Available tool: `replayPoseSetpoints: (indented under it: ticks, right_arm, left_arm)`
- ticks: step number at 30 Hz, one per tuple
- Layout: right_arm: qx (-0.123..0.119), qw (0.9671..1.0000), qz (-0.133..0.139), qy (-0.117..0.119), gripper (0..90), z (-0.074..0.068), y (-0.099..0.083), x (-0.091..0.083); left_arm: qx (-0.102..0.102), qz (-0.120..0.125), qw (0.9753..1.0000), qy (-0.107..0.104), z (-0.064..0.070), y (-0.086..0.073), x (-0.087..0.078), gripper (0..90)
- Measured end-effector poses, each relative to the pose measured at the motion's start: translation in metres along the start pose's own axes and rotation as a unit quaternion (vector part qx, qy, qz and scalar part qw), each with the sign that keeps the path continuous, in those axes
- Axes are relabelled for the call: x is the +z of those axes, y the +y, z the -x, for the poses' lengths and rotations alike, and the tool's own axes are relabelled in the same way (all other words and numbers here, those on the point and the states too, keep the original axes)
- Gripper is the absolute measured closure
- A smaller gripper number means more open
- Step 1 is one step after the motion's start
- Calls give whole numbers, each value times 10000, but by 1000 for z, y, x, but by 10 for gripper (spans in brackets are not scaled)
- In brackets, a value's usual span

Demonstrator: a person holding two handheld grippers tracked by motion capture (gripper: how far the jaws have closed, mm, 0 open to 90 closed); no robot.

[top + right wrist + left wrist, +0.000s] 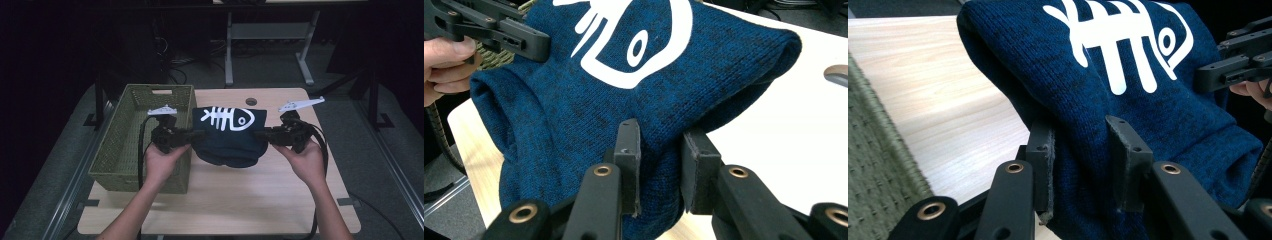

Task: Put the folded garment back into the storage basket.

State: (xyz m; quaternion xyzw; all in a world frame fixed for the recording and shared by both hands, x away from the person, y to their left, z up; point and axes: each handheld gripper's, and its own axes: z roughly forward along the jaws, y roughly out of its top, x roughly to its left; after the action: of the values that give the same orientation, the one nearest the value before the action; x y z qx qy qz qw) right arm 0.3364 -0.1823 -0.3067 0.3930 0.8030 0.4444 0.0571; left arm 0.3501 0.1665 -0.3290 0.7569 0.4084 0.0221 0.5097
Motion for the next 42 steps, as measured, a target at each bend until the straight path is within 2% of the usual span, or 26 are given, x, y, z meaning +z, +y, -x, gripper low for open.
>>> replayPoseSetpoints:
  ticks: [19,33,42]
  right_arm:
    - [-110,9998,-29,147,726,-22,24,25]
    - [-162,9993,-12,326,726,-30,36,43]
    - [-209,9990,15,398,725,-36,42,49]
  left_arm:
    - [-73,71,9997,207,-20,6,-34,666]
    - [-180,104,9991,366,-30,5,-53,666]
    - [-181,127,9987,450,-34,7,-63,666]
